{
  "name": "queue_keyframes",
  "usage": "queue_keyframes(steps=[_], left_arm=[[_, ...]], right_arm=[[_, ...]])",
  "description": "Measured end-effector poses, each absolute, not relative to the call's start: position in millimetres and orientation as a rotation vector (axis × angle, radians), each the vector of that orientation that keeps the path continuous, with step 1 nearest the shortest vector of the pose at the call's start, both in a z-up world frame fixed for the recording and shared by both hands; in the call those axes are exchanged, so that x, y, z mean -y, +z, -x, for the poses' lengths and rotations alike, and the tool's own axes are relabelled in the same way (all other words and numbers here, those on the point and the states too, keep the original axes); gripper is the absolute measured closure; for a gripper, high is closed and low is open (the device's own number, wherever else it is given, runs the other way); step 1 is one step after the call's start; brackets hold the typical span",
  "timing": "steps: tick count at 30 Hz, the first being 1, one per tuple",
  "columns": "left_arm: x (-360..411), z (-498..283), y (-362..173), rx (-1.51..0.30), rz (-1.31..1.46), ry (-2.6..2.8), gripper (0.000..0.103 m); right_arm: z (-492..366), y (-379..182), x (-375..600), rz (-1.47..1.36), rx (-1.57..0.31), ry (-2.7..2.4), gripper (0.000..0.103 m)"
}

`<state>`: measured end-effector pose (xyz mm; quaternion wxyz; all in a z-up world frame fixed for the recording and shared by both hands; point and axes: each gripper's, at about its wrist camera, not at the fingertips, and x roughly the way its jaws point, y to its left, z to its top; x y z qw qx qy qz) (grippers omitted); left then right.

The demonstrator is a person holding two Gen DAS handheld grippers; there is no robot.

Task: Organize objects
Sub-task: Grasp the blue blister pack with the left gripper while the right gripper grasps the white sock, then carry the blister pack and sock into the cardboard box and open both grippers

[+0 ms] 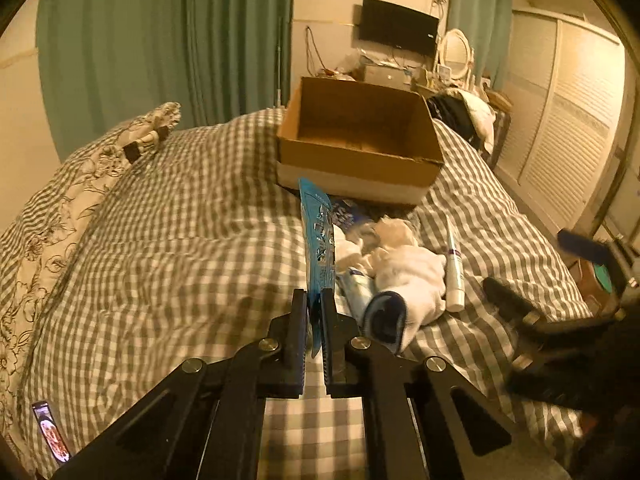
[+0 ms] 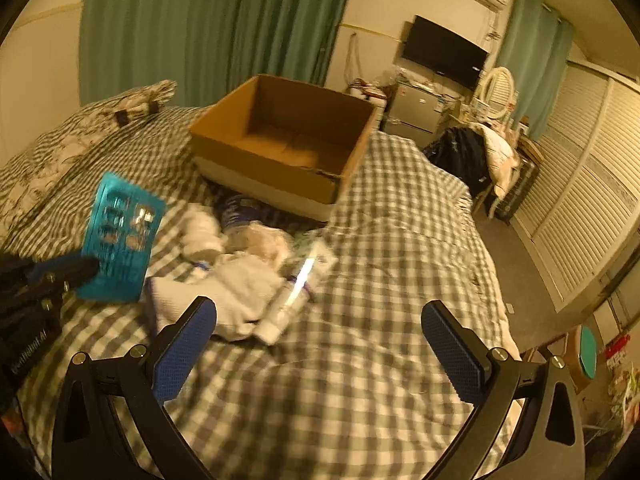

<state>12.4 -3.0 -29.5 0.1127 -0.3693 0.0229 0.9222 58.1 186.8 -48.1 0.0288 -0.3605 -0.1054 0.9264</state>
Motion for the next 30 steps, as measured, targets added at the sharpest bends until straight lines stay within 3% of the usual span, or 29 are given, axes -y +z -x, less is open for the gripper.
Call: queue_keyframes(steps=[5,8,12,14,16,21,30], left_arm=[[19.8,-10.0,-32.5,-0.041,1.097,2.727,0.097],[25.9,-7.2,-36.2,-0.023,1.108,2.732,0.097],[32.1,-3.3,-39.5,-0.004,1.12,2.727,0.097],[34.2,-1.9,-40.1,0.009,1.126,2.722,0.097],[33.6,-2.6,-39.9,0.013,1.127,2.72,0.097],[31.4,-4.6,-32.9,0.017,1.105,2.725,0.097],[9.9,5.5,13.0,0.033,1.003,2.698,0.097]], right_arm=[[-49.0,-63.8,-154.2,1.194,0.402,2.891,0.0],[-41.0,-74.1,-135.8,1.236,0.448,2.911,0.007],[-25.8,-90.2,-115.8,1.329,0.495,2.909,0.028],[-22.0,-97.4,-109.7,1.363,0.517,2.903,0.044],[-17.8,-104.3,-107.3,1.408,0.521,2.898,0.068],[-20.5,-97.6,-119.5,1.417,0.448,2.926,0.094],[-34.7,-19.9,-150.9,1.179,0.284,3.109,0.097]])
